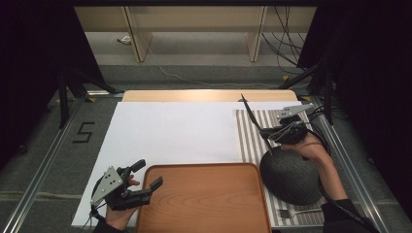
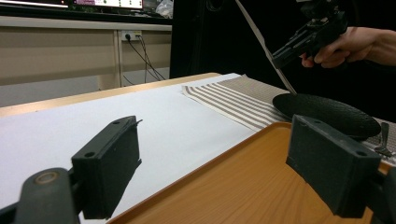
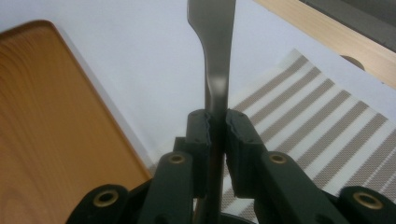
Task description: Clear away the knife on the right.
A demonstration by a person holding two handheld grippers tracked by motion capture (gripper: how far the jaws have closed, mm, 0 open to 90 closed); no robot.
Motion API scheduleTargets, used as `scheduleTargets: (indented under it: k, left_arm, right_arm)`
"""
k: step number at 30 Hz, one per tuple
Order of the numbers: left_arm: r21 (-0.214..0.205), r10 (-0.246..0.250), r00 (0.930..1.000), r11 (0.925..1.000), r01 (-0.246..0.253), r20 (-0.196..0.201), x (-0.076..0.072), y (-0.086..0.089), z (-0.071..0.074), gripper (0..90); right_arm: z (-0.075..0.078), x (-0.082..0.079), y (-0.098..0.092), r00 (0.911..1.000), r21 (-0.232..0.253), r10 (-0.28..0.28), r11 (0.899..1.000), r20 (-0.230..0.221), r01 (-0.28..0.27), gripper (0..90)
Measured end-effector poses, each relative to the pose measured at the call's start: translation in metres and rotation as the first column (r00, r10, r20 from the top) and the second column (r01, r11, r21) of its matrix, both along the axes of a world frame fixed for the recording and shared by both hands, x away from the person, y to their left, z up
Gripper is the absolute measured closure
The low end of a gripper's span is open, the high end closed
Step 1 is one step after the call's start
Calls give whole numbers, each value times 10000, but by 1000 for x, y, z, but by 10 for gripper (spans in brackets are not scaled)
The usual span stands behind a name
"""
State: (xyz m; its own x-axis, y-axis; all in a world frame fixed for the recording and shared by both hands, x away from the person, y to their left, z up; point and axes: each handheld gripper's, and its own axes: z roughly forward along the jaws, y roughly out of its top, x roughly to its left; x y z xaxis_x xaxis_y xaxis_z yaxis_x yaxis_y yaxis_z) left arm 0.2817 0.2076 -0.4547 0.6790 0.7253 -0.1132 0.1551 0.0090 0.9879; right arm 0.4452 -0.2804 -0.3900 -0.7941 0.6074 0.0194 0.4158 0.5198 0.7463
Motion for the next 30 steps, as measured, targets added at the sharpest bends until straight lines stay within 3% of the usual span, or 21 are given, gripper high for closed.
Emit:
scheduleTargets:
  k: [7, 30]
  left_arm:
    - [32, 9, 10000, 10000, -9, 28, 0, 0, 0, 164]
    - [106, 12, 9999, 9999, -13, 119, -1, -1, 1, 164]
  right_arm:
    - [8, -17, 13, 9999, 770, 160, 9969, -19, -158, 809]
    - [4, -49, 42, 9971, 1395, 621, 9887, -446, -553, 808]
